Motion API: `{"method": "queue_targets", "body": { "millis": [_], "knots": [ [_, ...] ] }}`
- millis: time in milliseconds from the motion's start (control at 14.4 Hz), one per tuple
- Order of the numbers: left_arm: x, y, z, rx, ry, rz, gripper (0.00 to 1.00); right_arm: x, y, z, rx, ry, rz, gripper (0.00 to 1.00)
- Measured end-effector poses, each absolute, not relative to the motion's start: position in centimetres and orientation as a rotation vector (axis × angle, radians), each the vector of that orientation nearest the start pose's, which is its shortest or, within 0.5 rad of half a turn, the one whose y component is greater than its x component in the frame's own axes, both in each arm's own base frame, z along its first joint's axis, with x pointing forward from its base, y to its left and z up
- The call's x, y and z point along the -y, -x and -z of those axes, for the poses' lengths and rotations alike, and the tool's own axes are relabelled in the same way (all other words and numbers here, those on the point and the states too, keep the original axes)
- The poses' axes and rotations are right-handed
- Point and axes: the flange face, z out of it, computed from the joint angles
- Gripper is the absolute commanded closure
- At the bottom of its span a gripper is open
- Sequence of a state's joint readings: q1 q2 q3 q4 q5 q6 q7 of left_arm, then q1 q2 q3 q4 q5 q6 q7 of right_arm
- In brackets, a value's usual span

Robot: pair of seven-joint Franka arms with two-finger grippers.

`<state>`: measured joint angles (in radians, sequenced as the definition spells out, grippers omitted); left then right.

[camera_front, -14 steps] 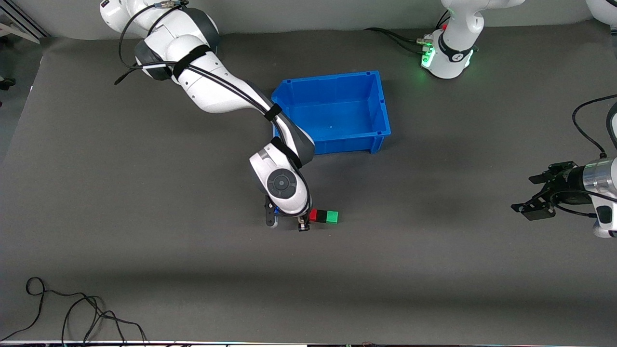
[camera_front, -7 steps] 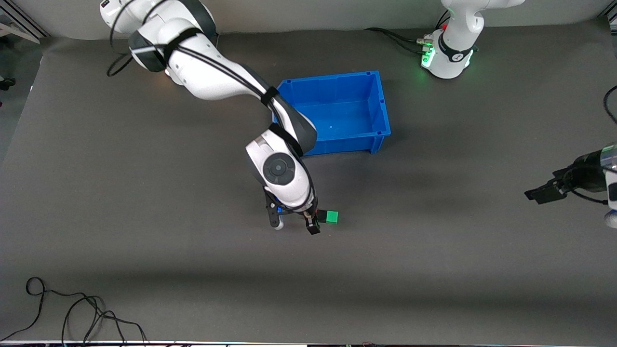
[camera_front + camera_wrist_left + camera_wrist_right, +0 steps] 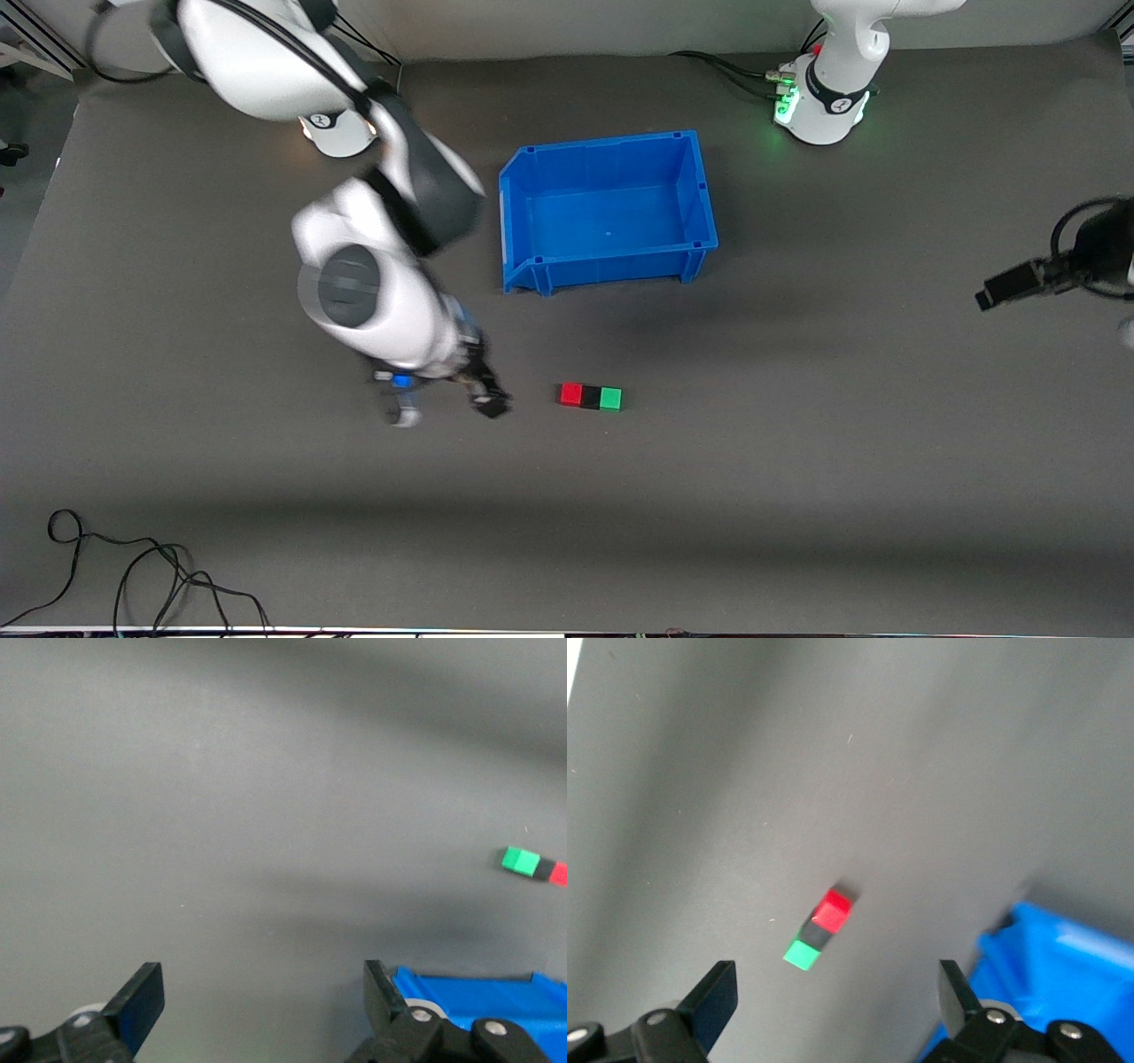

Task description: Attach green and red cubes to black cube

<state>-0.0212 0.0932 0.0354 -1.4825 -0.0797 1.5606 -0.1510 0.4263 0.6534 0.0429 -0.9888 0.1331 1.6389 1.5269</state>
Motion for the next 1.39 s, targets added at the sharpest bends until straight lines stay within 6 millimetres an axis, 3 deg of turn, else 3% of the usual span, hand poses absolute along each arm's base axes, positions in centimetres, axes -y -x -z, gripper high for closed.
{"method": "queue_targets", "body": {
  "millis": [139,277,416,623,831,1039,1177,1385],
  "knots": [
    [0.7,-56.5,-61.9,0.137,3.181,-0.025,0.0,-28.6,-64.7,-53.0,-1.437,2.703,-0.238,0.0],
    [2.6,-55.4,-61.5,0.031,3.151,-0.041,0.0,-24.1,-63.7,-56.7,-1.313,2.783,-0.271,0.0],
    [4.0,-55.1,-61.0,-0.046,3.14,-0.06,0.0,-19.1,-62.7,-59.3,-1.163,2.862,-0.319,0.0],
    [4.2,-55.0,-60.5,-0.101,3.137,-0.078,0.0,-10.9,-61.6,-62.0,-0.924,2.94,-0.397,0.0],
    [3.7,-54.9,-60.6,-0.116,3.137,-0.075,0.0,-3.6,-60.5,-63.3,-0.696,2.976,-0.418,0.0],
    [3.6,-54.8,-60.8,-0.116,3.137,-0.071,0.0,1.5,-60.1,-63.2,-0.498,3.016,-0.377,0.0],
    [3.6,-54.7,-60.9,-0.116,3.138,-0.072,0.0,3.3,-60.6,-62.4,-0.41,3.048,-0.305,0.0],
    [3.5,-54.7,-60.9,-0.116,3.137,-0.079,0.0,3.5,-60.9,-60.9,-0.319,3.083,-0.199,0.0]
  ]
}}
